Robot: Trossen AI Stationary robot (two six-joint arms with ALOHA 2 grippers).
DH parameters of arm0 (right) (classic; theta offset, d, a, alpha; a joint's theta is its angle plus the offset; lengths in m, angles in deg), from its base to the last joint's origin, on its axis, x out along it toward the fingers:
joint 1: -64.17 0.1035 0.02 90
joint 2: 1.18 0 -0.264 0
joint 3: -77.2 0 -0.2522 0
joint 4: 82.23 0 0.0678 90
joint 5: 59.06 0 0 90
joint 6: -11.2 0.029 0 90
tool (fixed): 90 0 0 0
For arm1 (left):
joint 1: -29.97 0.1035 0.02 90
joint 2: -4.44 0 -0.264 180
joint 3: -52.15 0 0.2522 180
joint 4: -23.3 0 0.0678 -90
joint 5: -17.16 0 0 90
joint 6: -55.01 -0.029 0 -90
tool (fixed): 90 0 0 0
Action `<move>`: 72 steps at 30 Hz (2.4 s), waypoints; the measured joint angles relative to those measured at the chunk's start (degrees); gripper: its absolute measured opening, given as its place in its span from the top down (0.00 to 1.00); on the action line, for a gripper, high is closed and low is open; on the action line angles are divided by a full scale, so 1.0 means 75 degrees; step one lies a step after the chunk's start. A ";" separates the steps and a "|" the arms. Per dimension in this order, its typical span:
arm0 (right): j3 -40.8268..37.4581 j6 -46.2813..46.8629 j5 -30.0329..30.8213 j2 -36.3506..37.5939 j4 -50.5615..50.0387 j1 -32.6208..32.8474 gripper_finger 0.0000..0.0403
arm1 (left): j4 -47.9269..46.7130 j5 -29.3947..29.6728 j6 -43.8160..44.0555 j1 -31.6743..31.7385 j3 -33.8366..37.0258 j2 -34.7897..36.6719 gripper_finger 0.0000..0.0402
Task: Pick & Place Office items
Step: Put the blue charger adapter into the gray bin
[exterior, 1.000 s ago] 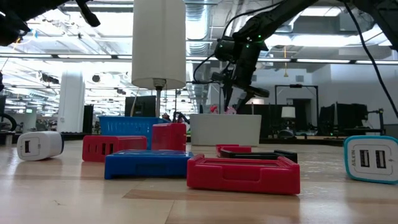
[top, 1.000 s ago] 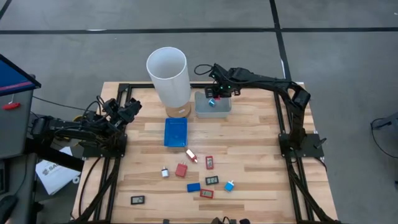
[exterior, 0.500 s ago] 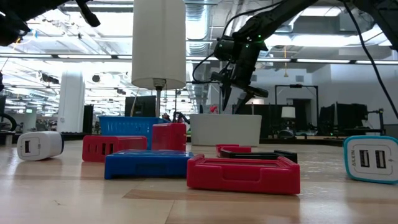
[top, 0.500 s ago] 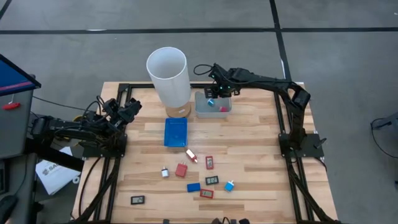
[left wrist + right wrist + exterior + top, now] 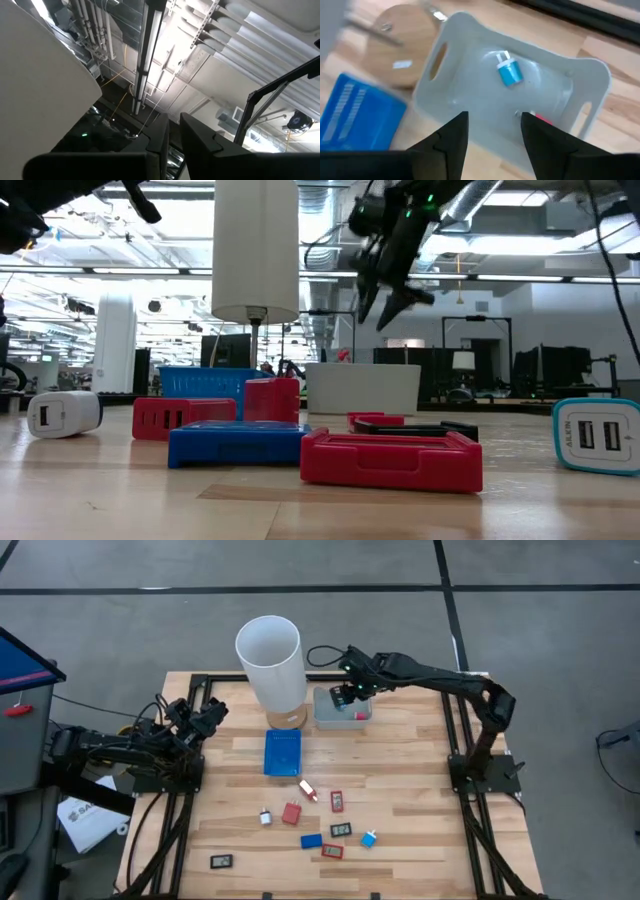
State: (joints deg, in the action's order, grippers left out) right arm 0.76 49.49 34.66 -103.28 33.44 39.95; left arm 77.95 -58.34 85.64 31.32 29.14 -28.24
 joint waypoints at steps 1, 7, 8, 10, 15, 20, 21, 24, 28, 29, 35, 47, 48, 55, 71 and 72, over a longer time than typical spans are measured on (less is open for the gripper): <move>0.0000 -0.0127 0.0001 0.0145 -0.0143 0.0119 0.57 | 0.0000 -0.0001 0.0005 0.0000 0.0000 0.0002 0.89; 0.0000 -0.0217 0.0695 0.1038 -0.1841 0.0927 0.59 | 0.0000 -0.0002 0.0003 0.0000 0.0000 -0.0001 0.89; 0.0000 -0.0093 0.0777 0.1139 -0.2097 0.1064 0.59 | 0.0001 -0.0002 0.0000 -0.0001 0.0000 -0.0001 0.89; -0.0014 0.0145 0.0866 0.1342 -0.2470 0.1374 0.59 | 0.0000 -0.0001 -0.0003 -0.0001 0.0000 -0.0001 0.89; -0.0392 0.1144 0.0794 0.1837 -0.2692 0.2525 0.59 | 0.0000 0.0000 -0.0018 -0.0001 0.0000 -0.0001 0.89; -0.1035 0.2951 0.0656 0.2051 -0.2695 0.3906 0.59 | 0.0000 0.0000 -0.0018 -0.0001 0.0000 -0.0001 0.89; -0.1161 0.3428 0.0560 0.2039 -0.2693 0.4208 0.59 | 0.0000 -0.0001 -0.0018 -0.0001 0.0000 -0.0001 0.89; -0.1481 0.5134 0.0407 0.1984 -0.2418 0.5125 0.58 | 0.0000 0.0000 0.0002 0.0002 0.0000 -0.0001 0.89; -0.1767 0.7687 0.0428 0.1797 -0.1664 0.6229 0.58 | -0.0003 -0.0002 0.0148 0.0002 0.0000 0.0001 0.89; -0.1772 0.8323 0.0463 0.1709 -0.1527 0.6492 0.58 | -0.0010 -0.0003 0.0189 0.0000 0.0000 -0.0001 0.89; -0.1789 1.1088 0.0481 0.1068 -0.0823 0.7735 0.58 | -0.0092 -0.0004 0.0659 0.0001 0.0000 0.0002 0.89; -0.1339 1.1372 0.0601 -0.0801 0.1320 0.8101 0.58 | -0.0143 -0.0509 0.1295 -0.0001 0.0000 0.0002 0.89; -0.1255 1.1226 0.0636 -0.0934 0.1318 0.8085 0.58 | -0.0147 -0.0550 0.1334 -0.0001 0.0000 0.0000 0.89; -0.0624 0.8949 0.0846 -0.1324 0.1385 0.8081 0.58 | -0.0207 -0.0945 0.1454 0.0000 0.0000 0.0002 0.89; -0.0087 -0.3482 -0.0522 -0.1134 0.0199 0.8177 0.63 | -0.0445 -0.1169 0.1565 -0.0537 0.0000 -0.0001 0.89; -0.0085 -0.3970 -0.0555 -0.1144 0.0063 0.8172 0.63 | -0.0446 -0.1169 0.1519 -0.0563 0.0000 -0.0001 0.89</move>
State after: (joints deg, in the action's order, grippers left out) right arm 0.13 19.71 30.50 -111.86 33.91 101.24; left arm 74.60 -67.10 97.03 27.10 29.14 -28.24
